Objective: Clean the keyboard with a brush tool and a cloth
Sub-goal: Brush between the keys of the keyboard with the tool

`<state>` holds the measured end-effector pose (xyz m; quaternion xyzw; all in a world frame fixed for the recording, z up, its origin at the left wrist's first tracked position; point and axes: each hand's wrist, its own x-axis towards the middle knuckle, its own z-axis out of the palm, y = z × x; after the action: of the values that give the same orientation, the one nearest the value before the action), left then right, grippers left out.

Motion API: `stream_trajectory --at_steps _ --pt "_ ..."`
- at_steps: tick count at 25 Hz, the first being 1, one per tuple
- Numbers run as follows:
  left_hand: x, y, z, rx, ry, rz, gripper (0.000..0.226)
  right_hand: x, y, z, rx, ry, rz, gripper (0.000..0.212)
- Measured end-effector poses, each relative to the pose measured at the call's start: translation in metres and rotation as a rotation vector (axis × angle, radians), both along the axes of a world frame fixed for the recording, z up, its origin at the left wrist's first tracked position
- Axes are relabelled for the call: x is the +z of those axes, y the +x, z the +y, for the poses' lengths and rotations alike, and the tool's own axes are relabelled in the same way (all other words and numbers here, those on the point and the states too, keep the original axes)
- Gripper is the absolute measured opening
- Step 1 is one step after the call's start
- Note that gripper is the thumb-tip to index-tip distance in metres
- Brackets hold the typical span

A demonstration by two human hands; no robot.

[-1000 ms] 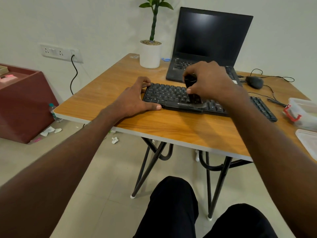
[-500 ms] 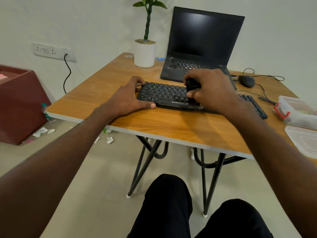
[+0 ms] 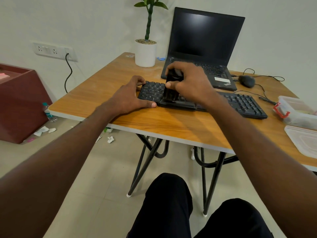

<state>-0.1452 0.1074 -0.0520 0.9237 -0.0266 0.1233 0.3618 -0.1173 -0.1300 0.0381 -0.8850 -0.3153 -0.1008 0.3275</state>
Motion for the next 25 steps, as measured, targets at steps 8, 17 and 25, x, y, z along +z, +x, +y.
stream_trajectory --at_steps 8,17,25 --pt "0.001 -0.002 -0.001 -0.011 -0.018 -0.003 0.101 0.005 0.011 0.019 -0.016 -0.134 -0.019 0.041" --pt "0.002 -0.002 -0.002 -0.01 -0.017 0.013 0.1 0.014 0.006 -0.001 -0.021 -0.14 0.041 0.044" --pt "0.001 -0.001 0.0 0.003 0.003 0.03 0.107 0.009 0.006 -0.027 -0.053 -0.149 0.011 0.03"
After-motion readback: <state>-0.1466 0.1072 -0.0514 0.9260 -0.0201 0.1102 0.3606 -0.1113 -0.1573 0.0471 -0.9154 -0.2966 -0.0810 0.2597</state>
